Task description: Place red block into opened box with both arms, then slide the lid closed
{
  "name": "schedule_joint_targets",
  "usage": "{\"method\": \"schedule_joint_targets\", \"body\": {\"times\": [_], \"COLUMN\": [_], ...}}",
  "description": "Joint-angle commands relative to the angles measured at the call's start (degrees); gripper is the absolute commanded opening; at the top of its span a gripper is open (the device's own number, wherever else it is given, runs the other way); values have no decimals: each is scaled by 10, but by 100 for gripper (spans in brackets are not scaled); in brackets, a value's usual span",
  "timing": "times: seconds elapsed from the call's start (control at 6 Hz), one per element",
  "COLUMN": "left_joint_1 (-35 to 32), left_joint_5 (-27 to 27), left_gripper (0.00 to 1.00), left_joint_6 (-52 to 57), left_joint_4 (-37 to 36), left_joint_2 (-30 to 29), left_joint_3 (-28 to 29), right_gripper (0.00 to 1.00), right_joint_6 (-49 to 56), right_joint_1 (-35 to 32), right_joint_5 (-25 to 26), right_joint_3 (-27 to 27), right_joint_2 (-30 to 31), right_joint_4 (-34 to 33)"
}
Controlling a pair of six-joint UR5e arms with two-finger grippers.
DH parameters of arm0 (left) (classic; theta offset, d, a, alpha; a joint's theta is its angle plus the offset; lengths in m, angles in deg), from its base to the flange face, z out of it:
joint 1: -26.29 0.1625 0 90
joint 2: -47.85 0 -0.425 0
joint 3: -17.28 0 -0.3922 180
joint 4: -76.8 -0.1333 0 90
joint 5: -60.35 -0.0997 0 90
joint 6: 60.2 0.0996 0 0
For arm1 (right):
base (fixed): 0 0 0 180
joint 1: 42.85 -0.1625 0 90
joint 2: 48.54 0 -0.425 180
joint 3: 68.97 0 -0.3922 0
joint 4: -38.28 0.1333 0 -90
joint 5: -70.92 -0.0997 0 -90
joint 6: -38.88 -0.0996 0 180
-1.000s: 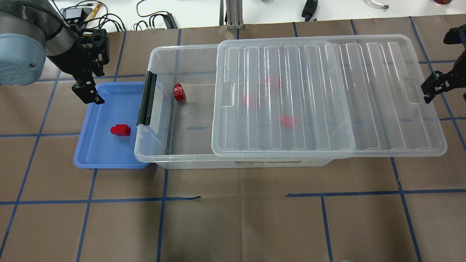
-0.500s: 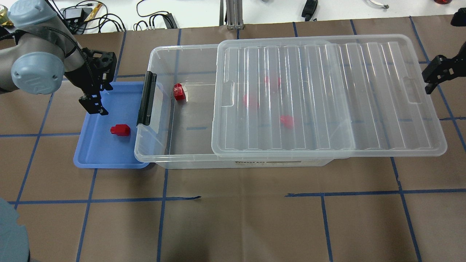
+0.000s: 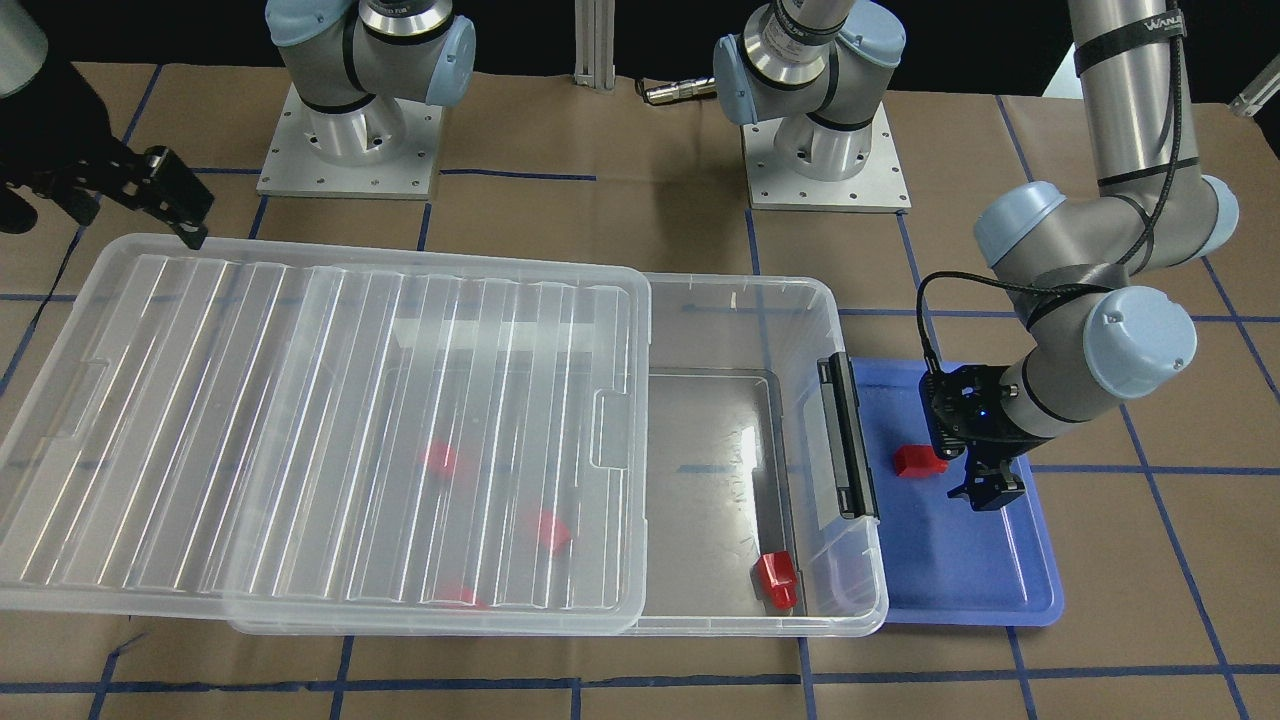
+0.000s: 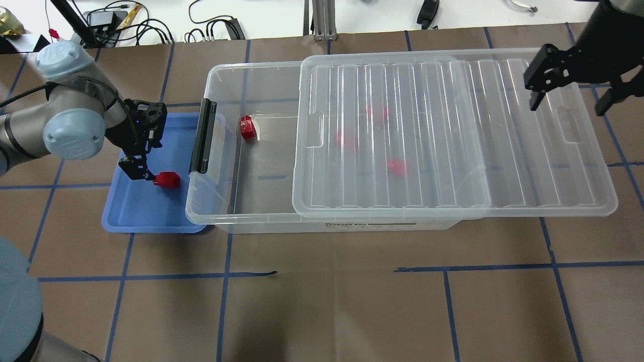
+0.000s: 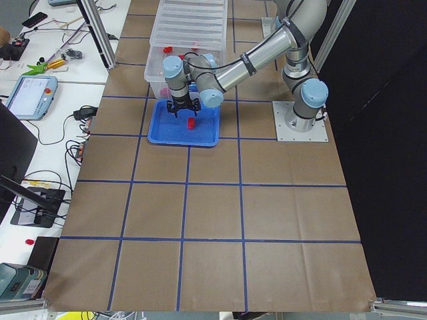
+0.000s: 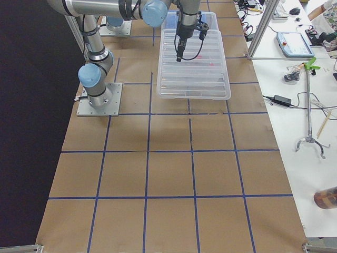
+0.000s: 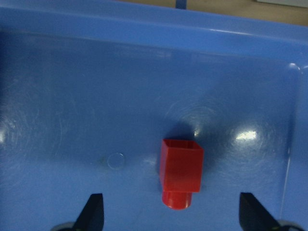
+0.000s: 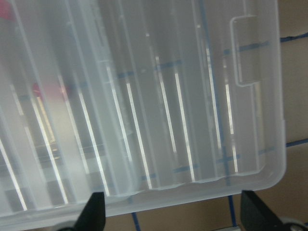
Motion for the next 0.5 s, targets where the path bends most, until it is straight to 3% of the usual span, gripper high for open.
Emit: {"method": "schedule_joint_targets", "body": {"times": [0.0, 0.17, 0.33], "left_joint_1": [0, 0, 0], "left_joint_5": [1, 2, 1], "left_gripper": [98, 89, 65], "left_joint_6": [0, 0, 4], "left_joint_4": [-75, -79, -77], "left_joint_2": [-18, -31, -33], "left_joint_3": [-44, -43, -48], "right_gripper": [100, 100, 100], "right_joint_6": [-84, -105, -106], "right_joint_1": [-87, -107, -118], "right_joint_5": [-18, -18, -17], "right_joint_3": [-17, -16, -15], "right_joint_2": [-2, -3, -3], "right_joint_4": [11, 10, 8]}}
